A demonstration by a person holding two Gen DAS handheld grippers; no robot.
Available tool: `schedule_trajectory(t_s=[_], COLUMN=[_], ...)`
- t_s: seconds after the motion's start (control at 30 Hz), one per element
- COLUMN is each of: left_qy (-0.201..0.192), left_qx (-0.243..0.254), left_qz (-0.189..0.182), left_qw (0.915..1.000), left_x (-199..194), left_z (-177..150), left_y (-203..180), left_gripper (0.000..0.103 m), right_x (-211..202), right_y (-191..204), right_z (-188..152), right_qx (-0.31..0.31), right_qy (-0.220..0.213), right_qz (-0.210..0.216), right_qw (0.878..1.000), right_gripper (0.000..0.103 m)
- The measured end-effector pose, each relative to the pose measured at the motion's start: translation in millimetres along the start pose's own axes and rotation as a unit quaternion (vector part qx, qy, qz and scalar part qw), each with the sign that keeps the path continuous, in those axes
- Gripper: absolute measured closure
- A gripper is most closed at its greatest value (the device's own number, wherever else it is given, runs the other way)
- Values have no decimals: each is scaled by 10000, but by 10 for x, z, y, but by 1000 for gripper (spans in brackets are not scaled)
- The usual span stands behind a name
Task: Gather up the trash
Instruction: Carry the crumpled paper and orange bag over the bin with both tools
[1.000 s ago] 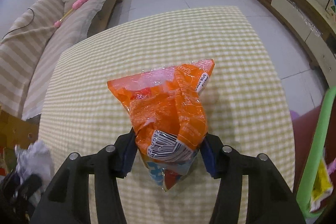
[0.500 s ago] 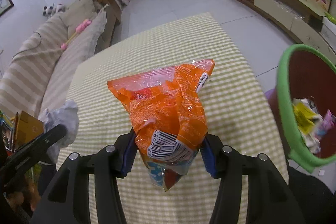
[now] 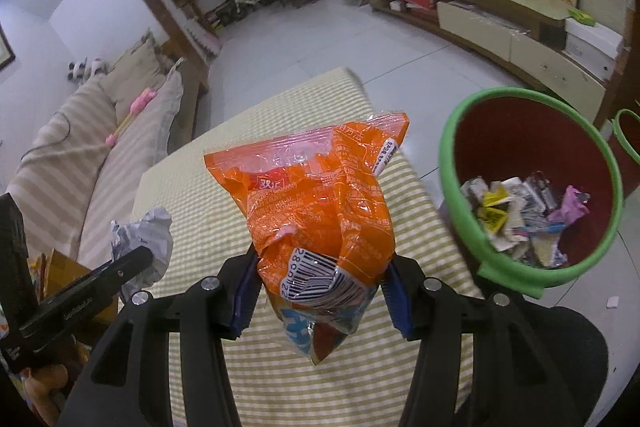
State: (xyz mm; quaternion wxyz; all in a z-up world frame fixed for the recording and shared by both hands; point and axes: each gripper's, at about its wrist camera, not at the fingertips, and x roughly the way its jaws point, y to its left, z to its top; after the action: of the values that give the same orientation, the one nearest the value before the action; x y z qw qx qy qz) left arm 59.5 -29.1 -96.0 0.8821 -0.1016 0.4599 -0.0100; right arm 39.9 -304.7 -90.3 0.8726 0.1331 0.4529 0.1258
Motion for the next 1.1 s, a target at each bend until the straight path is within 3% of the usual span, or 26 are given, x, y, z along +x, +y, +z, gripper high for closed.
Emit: schedule_trajectory(t_s=[0.47,0.73,0.97,1.07,1.1], left_qy=[-219,29,189,149,92], left_qx=[800,1116,1501,1573,1604], left_qz=[-652,-1201,-1505,-1600,-1604], left_qw=[9944,9865,9770,9744,9739], left_x=[108,453,804,869,869], left_z=[257,387,453,482,489], left_y=[-955,-1650,-2263,-2395,-2425], left_gripper=[58,58,58,46,34], right_x=[-381,-625,-581,-474,-422], right_y=[-843,-1442,-1918,-2057,-2098], right_z=[143,366,463,484,492], right_qx=[730,1002,1142,1126,1111], right_qy=[-558,-973,-872,-716,-668], right_qz=[-634,-1246,-1633,-1675,-1708], right_qw=[9937,9823,9761,9768,9767], right_gripper=[52,51,51,49,48])
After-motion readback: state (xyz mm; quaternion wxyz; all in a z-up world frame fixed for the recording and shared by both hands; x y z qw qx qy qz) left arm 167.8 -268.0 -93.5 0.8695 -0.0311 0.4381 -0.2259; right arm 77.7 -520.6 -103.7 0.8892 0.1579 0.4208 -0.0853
